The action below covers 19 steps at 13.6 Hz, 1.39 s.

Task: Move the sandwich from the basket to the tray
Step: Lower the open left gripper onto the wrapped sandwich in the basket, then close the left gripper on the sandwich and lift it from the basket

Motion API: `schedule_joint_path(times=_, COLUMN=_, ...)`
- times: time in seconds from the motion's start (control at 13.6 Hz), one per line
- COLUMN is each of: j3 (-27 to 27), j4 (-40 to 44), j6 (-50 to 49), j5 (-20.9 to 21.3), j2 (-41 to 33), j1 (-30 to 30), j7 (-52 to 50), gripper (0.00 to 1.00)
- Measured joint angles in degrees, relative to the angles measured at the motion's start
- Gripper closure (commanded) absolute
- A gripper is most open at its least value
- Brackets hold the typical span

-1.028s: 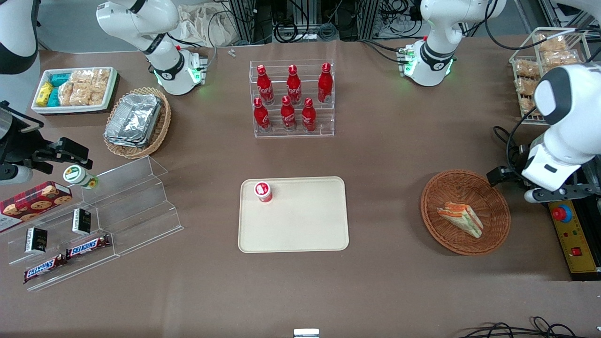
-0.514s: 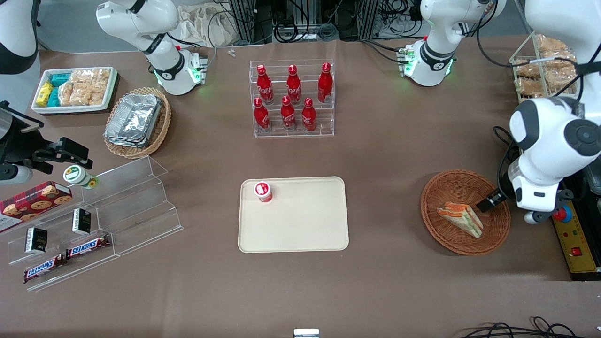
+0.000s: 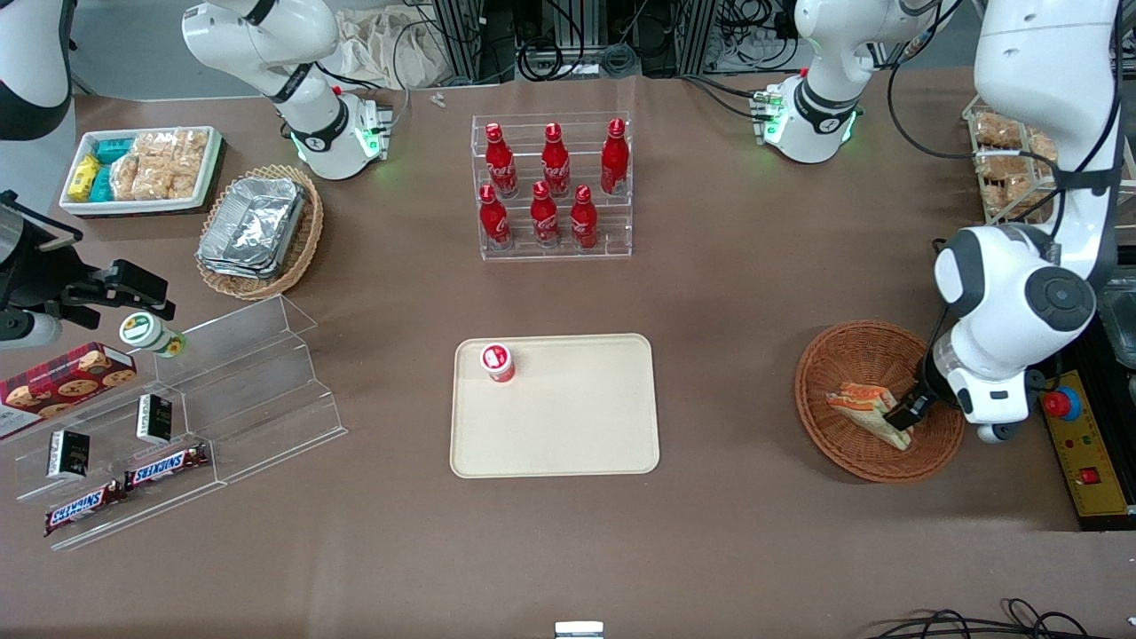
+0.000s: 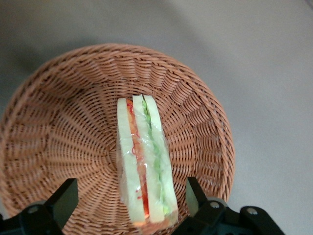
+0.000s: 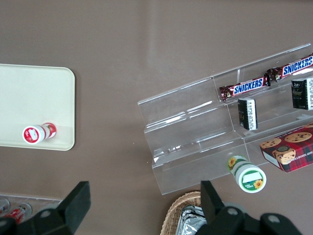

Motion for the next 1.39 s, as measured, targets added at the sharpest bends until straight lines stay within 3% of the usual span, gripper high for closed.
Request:
schedule_joint_path(times=0.37, j3=0.0, j4=-0.2, j6=3.0, j5=-0.1, j2=3.7, j1=0.0, j7=-2.6, gripper=0.08)
schedule_joint_path(times=0.44, j3=0.0, j4=-0.6, j6=4.1, j5=-0.1, j2=4.1, j1=0.0, j7=-2.6, gripper=0.22)
schedule_joint_path(times=0.66, j3=0.0, j4=-1.3, j6=4.9, j5=-0.1, j2=4.4, j1=0.0, j7=-2.6, gripper=0.91)
schedule_joint_path(times=0.73, j3=0.0, j4=-1.2, j6=4.9, j5=-0.1, j2=4.3, j1=0.0, j7=-2.6, gripper=1.00)
schedule_joint_path(times=1.1, j3=-0.2, j4=-0.6, j6=0.2, j5=0.0, j2=-0.3, j1=-0.1, j7=-4.0, gripper=1.00)
schedule_joint_path(times=1.39, j3=-0.5, j4=6.8, j6=-21.9, j5=0.0, j2=-9.7, j1=-1.8, j7=-5.2, gripper=1.00)
